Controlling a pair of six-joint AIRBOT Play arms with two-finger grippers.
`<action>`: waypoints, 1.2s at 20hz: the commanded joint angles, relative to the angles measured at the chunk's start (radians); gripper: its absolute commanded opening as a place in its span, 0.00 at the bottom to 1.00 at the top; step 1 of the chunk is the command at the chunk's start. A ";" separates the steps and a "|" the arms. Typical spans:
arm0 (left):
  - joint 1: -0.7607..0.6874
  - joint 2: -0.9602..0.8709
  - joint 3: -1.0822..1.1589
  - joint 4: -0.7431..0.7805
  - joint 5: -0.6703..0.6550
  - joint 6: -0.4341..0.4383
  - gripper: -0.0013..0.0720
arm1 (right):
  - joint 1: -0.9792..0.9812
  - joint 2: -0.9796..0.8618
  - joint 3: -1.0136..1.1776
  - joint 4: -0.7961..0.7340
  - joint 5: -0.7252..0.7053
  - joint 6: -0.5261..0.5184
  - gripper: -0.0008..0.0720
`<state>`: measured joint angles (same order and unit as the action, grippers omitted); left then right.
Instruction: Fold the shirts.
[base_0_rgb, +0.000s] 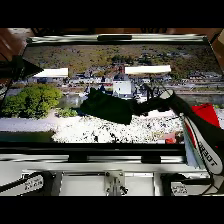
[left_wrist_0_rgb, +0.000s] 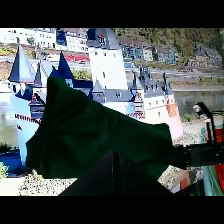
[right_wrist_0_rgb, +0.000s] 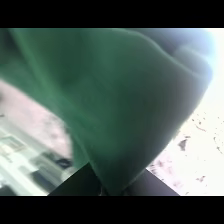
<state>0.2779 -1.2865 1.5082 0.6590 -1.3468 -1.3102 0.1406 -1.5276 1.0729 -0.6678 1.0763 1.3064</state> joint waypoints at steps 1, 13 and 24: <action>0.000 -0.002 -0.002 0.000 0.003 0.001 0.07 | -0.081 0.099 0.154 0.014 0.251 0.077 0.09; 0.000 -0.002 -0.002 0.000 0.003 0.042 0.07 | -0.369 0.249 0.747 -0.365 0.585 0.256 0.09; -0.104 -0.002 -0.002 0.000 0.003 0.068 0.07 | -0.484 0.228 0.790 -0.435 0.160 0.145 0.09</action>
<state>0.1944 -1.2877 1.5063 0.6586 -1.3449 -1.2552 -0.3325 -1.2911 1.8576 -1.0595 1.3968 1.4677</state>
